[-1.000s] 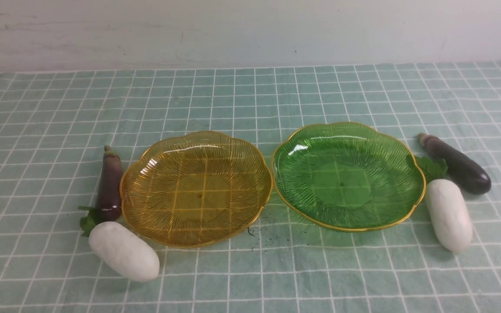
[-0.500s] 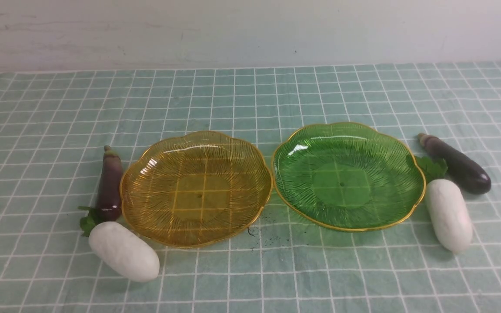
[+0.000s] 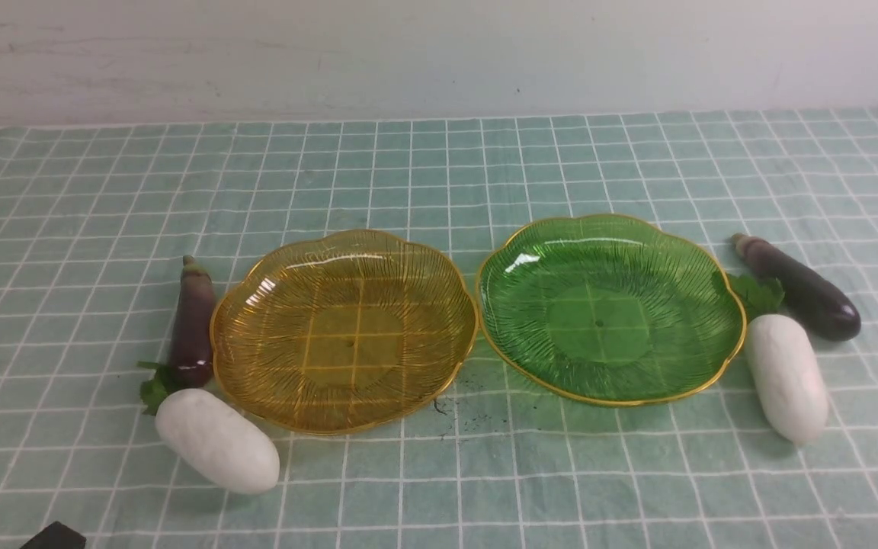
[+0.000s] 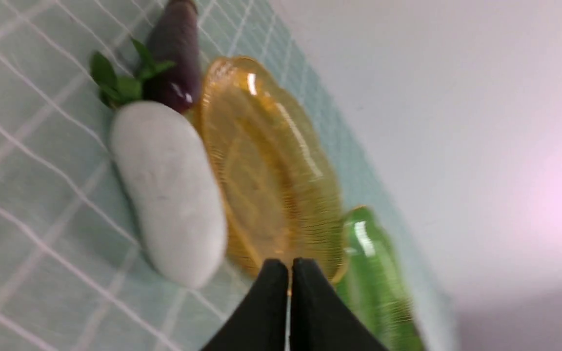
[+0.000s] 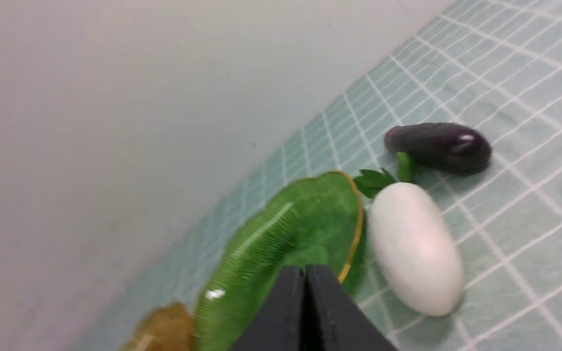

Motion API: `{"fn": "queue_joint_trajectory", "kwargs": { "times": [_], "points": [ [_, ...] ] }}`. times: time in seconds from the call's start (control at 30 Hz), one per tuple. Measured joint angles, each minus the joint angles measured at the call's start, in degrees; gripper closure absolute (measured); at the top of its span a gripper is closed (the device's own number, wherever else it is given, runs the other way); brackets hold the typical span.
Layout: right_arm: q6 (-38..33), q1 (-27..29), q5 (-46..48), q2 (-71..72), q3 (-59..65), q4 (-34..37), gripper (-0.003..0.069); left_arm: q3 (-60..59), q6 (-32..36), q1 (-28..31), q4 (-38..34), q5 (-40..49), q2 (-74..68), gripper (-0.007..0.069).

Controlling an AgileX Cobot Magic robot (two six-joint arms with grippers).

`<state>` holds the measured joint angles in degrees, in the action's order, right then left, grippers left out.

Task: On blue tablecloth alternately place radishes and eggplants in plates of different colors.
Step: 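Place the white radish on the plate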

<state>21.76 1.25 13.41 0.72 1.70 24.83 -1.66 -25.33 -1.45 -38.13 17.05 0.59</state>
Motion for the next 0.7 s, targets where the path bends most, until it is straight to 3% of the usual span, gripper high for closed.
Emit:
{"fn": "queue_joint_trajectory", "kwargs": {
  "times": [0.07, 0.13, 0.3, 0.37, 0.57, 0.7],
  "points": [
    [1.1, 0.0, -0.6, 0.0, 0.0, 4.8, 0.0674, 0.0, -1.0, 0.0, -6.7, -1.5, 0.0, 0.0631],
    [1.6, 0.0, -0.9, 0.0, 0.0, 7.8, 0.0674, 0.0, -1.0, 0.0, -8.9, -2.7, 0.0, 0.0631],
    [1.6, 0.0, -2.1, 0.0, 0.0, 10.2, 0.0674, 0.0, -1.0, 0.0, -10.7, -5.9, 0.0, 0.0631],
    [-1.3, 0.0, -3.3, 0.0, -0.4, 9.8, 0.0674, 0.7, -0.6, 0.0, -15.5, -4.7, 0.0, 0.0631],
    [-24.2, 0.0, -1.3, -4.0, -16.2, 1.2, 0.0674, 11.9, 18.5, -0.2, -16.9, 4.4, -4.2, 0.0631],
    [-29.0, 0.0, 13.3, -22.2, -24.9, -4.7, 0.0674, 17.6, 33.2, -0.2, -15.6, 15.0, -20.0, 0.0631]
  ]
}}
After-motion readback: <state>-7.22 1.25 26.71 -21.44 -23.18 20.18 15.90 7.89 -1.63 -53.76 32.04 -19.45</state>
